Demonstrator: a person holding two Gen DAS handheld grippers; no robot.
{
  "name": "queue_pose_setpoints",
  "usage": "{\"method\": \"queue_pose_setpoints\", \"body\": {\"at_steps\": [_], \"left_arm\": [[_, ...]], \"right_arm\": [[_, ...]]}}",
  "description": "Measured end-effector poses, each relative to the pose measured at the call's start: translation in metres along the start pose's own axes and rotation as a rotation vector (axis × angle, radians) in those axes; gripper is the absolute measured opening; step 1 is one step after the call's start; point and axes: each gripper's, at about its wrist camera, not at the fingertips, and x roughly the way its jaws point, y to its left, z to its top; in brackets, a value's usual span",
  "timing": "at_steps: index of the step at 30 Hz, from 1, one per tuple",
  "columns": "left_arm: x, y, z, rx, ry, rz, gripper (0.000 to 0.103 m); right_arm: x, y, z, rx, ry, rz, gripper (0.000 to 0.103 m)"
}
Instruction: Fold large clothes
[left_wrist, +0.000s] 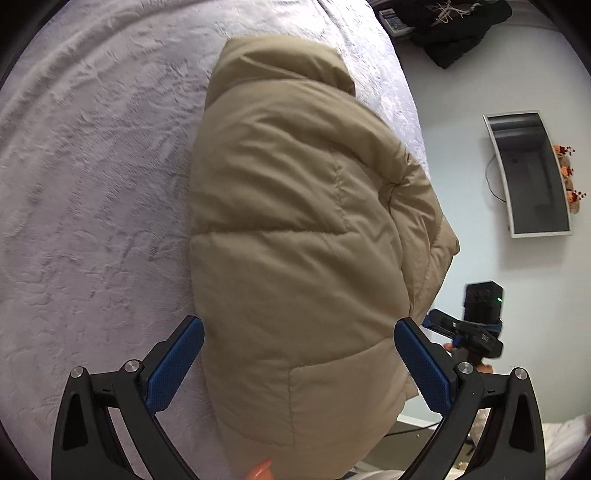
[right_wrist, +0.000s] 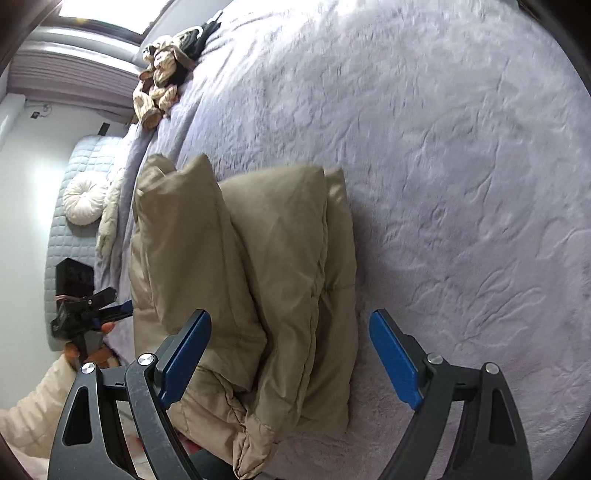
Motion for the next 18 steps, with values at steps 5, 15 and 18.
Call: {"method": "queue_pose_setpoints", "body": {"at_steps": [5,15,18], "left_arm": [[0.011,0.004,-0.003,0.014,0.015,-0.074,0.103],[0.035,0.031,0.003,-0.008,0.036,-0.114,0.103],[0.044,0.033,0.006,-0.003,0.032,-0.133,0.103]], "right_arm": [[0.026,-0.016,0.004,0.055,0.085,0.121,0.089],[0.079,-0.030,0.015,0.060,0.183,0.222,0.090],[0.089,-0.029,0.017,0.059,0.201,0.277,0.090]]}}
